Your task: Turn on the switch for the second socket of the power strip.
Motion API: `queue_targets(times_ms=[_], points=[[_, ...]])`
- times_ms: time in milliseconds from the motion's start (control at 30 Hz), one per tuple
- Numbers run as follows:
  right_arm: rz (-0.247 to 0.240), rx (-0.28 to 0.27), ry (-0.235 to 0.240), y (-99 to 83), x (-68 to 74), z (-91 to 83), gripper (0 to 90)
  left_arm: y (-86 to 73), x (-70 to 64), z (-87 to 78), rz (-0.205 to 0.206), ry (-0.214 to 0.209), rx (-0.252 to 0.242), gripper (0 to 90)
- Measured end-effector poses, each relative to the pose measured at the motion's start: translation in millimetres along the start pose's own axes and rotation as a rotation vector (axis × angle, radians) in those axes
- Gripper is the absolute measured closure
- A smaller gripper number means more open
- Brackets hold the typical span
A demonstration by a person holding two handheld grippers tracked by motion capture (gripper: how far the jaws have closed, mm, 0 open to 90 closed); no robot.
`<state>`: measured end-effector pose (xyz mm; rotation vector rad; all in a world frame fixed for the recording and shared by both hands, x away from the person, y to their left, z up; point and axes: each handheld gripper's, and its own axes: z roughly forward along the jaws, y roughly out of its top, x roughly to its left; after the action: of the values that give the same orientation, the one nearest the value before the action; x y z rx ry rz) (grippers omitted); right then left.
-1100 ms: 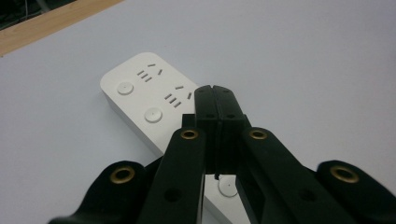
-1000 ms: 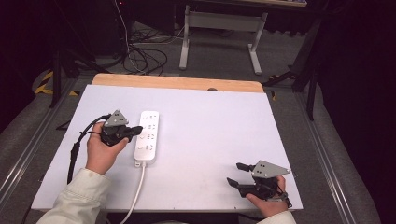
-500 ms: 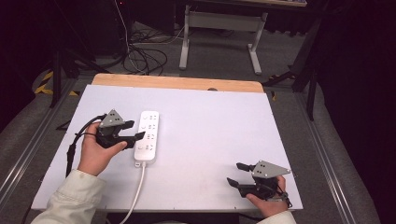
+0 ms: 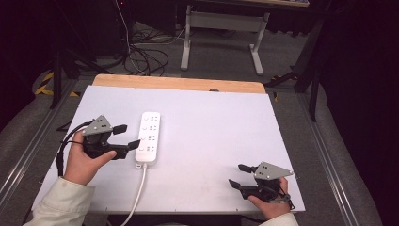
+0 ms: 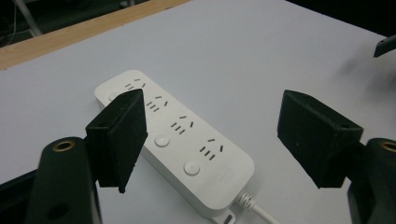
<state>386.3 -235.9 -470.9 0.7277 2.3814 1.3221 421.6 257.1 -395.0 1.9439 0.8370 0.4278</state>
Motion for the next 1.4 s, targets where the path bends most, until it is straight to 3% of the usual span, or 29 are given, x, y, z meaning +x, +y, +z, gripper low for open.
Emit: queue_targets(times_ms=[267,533,700,967,1400], points=[[0.001,0.000,0.000,0.1,0.4,0.1,35.2,-12.1,-10.0,-18.4,0.029,-0.026,-0.030,21.3],[0.000,0.003,-0.002,0.2,0.5,0.2,35.2,-33.7,-11.2,-34.7,0.017,-0.078,-0.095,19.9],[0.000,0.005,-0.003,0.3,0.7,0.6,35.2,-48.0,-12.3,-41.6,0.022,-0.081,-0.111,19.0],[-0.001,0.007,-0.003,0.3,0.9,1.1,35.2,-68.5,-10.3,-46.2,0.023,-0.115,-0.137,15.8],[-0.003,0.008,-0.005,0.3,1.0,0.8,35.2,-101.0,-10.6,-42.0,0.050,-0.102,-0.117,13.0]])
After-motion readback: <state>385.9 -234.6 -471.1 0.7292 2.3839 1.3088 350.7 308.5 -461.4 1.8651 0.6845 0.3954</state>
